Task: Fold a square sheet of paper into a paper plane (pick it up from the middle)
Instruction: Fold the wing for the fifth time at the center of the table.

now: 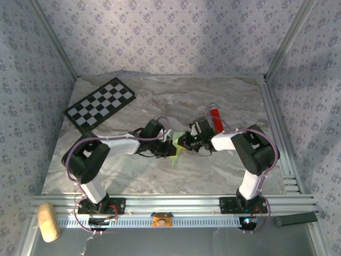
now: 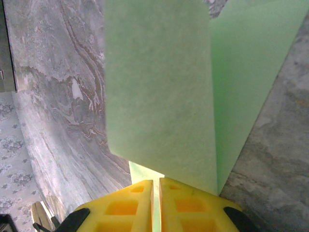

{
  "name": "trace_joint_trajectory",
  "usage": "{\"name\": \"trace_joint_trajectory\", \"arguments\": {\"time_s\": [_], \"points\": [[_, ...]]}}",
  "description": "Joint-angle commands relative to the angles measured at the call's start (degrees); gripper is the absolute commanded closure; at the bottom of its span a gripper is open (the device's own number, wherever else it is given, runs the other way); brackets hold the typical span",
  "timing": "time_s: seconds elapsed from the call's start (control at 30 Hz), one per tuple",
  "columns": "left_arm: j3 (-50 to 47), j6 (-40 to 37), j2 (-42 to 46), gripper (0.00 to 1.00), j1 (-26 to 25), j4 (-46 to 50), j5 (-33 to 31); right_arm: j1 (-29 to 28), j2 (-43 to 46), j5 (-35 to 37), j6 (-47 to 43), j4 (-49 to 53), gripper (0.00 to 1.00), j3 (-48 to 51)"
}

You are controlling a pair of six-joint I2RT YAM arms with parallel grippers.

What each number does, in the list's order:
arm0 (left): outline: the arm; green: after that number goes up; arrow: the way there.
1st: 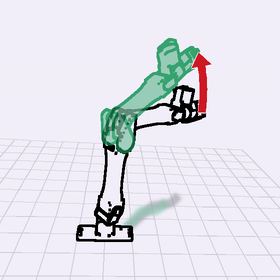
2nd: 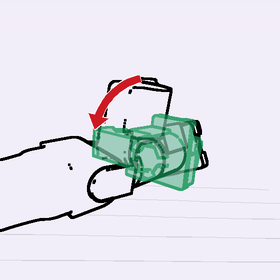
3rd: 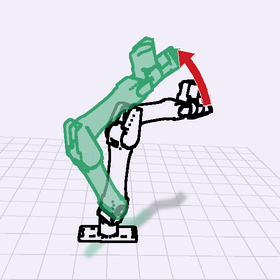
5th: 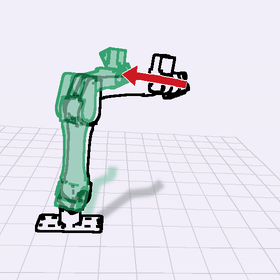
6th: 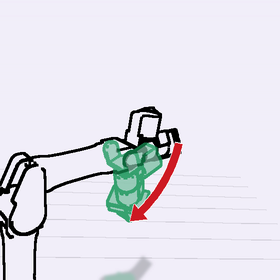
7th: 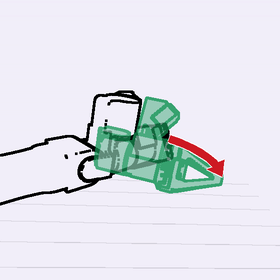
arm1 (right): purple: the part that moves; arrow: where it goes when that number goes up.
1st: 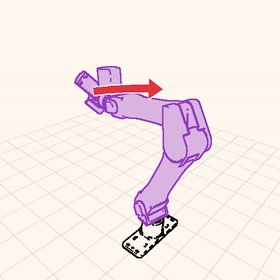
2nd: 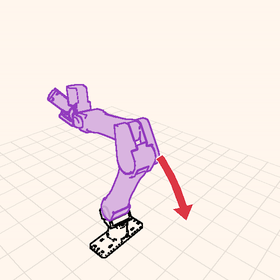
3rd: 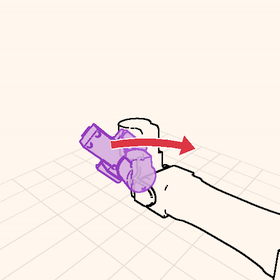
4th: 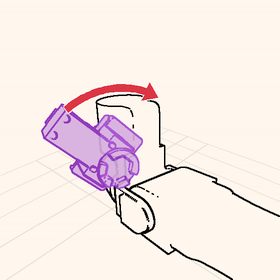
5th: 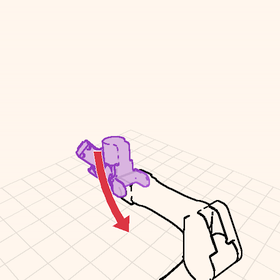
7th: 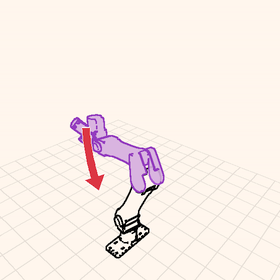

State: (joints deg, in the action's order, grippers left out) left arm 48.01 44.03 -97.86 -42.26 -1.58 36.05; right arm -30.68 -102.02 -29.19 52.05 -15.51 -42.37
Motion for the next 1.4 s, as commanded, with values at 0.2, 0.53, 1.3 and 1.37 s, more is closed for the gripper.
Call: {"name": "trace_joint_trajectory", "arguments": {"time_s": [0.2,0.53,1.3,1.37], "points": [[4.54,-0.91,-4.11,0.98,-0.18,0.14,-4.72,-1.01,-2.75,4.24,0.33,5.22,0.87,1.17],[5.34,-2.29,-8.97,0.99,-1.02,2.73,-6.07,-0.88,-2.77,3.92,0.24,5.03,0.87,1.29],[-5.16,-14.28,-5.14,1.00,-1.36,11.60,-3.96,-1.86,14.03,2.82,-5.91,8.26,0.86,3.51],[-5.12,-14.17,-5.14,1.00,-1.33,11.25,-3.84,-2.92,12.74,2.88,-5.74,7.96,0.86,3.25]]}}
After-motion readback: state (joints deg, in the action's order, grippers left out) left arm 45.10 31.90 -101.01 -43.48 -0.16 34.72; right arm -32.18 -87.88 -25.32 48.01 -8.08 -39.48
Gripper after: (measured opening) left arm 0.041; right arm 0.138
